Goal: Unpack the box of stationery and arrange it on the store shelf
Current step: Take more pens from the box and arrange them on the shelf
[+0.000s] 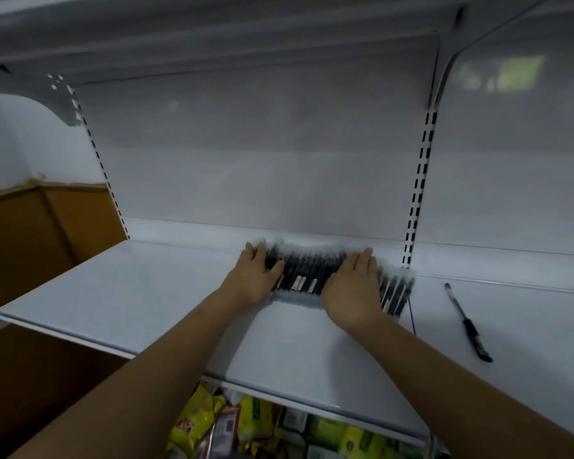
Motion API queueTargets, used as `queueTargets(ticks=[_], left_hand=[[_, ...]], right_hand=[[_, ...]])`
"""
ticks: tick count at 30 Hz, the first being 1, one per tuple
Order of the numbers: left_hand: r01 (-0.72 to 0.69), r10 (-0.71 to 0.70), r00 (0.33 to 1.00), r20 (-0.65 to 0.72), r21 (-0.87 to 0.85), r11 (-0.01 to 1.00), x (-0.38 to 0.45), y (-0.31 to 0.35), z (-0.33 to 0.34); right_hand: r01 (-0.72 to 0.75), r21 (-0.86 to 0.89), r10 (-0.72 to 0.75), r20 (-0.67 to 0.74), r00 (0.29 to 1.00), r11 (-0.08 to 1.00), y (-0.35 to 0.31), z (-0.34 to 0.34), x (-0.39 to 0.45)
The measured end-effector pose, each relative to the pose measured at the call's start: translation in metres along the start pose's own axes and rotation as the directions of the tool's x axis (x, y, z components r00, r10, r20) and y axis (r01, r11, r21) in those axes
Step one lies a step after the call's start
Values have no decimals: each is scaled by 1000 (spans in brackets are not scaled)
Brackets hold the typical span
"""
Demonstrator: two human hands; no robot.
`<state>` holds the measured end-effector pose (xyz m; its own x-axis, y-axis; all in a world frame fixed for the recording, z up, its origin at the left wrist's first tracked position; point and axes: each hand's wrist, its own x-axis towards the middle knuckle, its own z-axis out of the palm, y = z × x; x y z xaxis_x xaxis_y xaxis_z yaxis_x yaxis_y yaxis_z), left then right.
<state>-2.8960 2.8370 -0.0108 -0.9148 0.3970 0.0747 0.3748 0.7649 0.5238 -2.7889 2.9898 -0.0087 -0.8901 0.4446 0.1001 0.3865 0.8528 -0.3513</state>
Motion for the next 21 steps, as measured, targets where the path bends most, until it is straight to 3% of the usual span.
queueTargets(ticks=[3,6,9,11,13,15,18,21], left_hand=[[17,-18,1000,26,39,999,3,8,2],[-64,62,998,34,86,994,3,7,0],[-186,177,981,82,130,974,-5,-11,-7],[-349,339,937,88,135,927,-18,-26,-11],[-502,493,864,98,206,840,-25,-38,-12],[-544,531,839,122,225,808,-24,-44,-13],[-571,554,821,140,243,784,-19,-45,-17],[-590,572,806,151,269,761,-14,-47,-22]], right_hand=[[-112,190,108,33,994,975,-18,-6,2],[-98,198,96,18,995,975,-26,-4,2],[51,73,-51,-3,999,996,-8,-7,1],[219,-20,-219,21,976,975,16,-13,-1],[406,-46,-402,80,912,913,42,-19,-3],[537,-10,-529,158,834,843,62,-23,0],[575,74,-577,194,793,815,76,-25,7],[517,49,-519,61,852,855,68,-14,4]])
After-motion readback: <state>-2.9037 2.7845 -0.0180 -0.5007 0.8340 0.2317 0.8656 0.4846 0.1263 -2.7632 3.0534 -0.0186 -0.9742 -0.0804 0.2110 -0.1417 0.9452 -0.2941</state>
